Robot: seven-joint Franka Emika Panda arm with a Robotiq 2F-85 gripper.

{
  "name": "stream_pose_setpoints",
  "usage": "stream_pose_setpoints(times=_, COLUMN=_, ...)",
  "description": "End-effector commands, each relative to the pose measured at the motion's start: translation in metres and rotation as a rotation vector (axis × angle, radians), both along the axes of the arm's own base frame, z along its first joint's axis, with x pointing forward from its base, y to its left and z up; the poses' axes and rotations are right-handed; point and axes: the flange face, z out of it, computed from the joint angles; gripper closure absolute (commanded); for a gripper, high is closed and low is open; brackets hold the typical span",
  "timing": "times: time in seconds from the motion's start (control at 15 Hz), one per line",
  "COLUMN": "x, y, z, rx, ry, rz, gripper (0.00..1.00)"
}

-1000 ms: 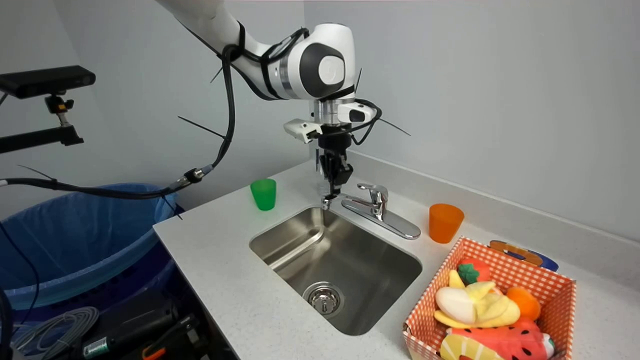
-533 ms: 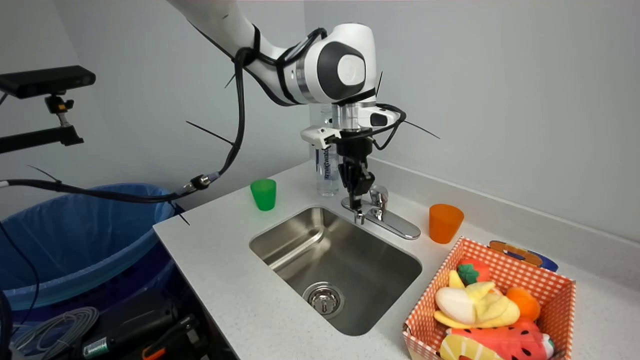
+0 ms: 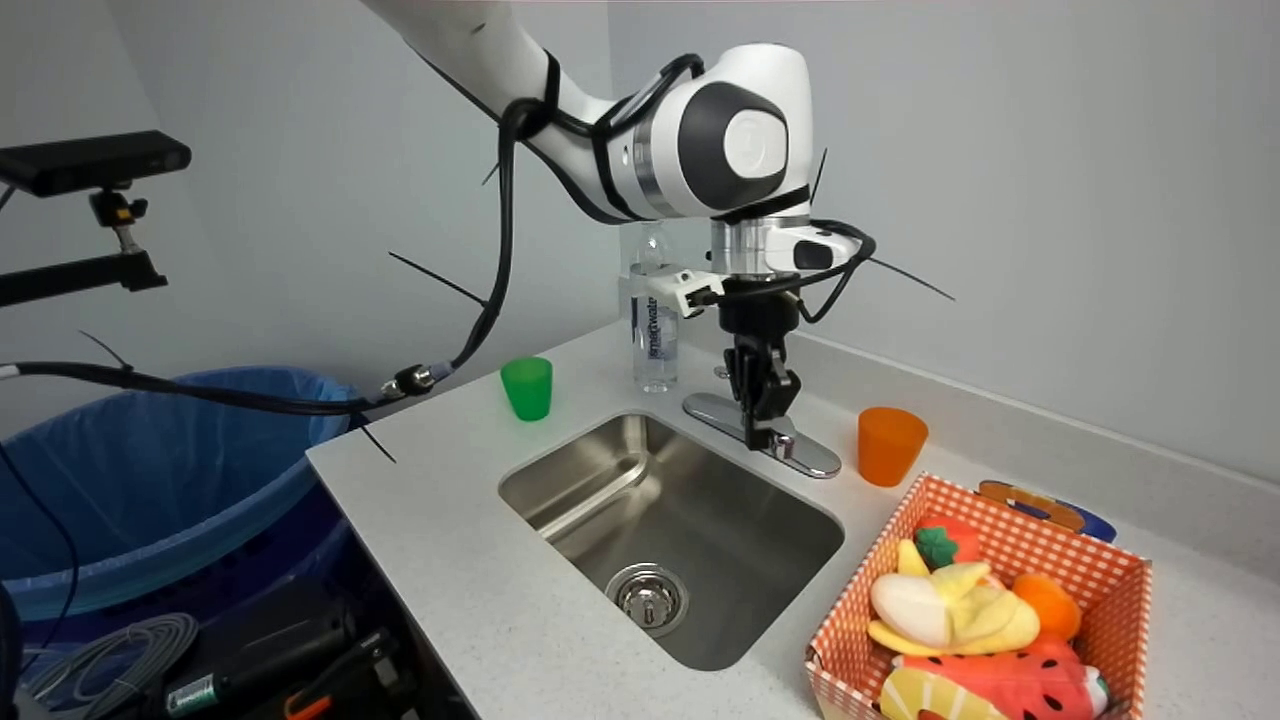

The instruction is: Turn the tap nozzle to the right

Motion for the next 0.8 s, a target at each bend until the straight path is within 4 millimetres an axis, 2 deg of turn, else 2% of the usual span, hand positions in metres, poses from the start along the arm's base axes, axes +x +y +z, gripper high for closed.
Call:
stream_pose_setpoints(times=0.0, x=-0.002, y=-0.026, z=0.012, rx=-0.002, ry=-0.033, rz=-0.085, gripper=1.0)
stream_pose_setpoints(times=0.13, x=-0.001, y=-0.024, z=0.021, rx=0.017, ry=-0.053, rz=-0.089, gripper=1.0)
stream_pose_setpoints(times=0.27, x=0.001, y=-0.013, z=0.036, rx=0.038, ry=-0.084, rz=-0.07, gripper=1.0)
stream_pose_setpoints(times=0.67, x=0.013, y=0.018, z=0.107, rx=0.093, ry=-0.222, rz=-0.033, gripper=1.0)
stream_pose_setpoints(times=0.73, x=0.012, y=0.012, z=0.084, rx=0.065, ry=-0.173, rz=-0.036, gripper=0.74)
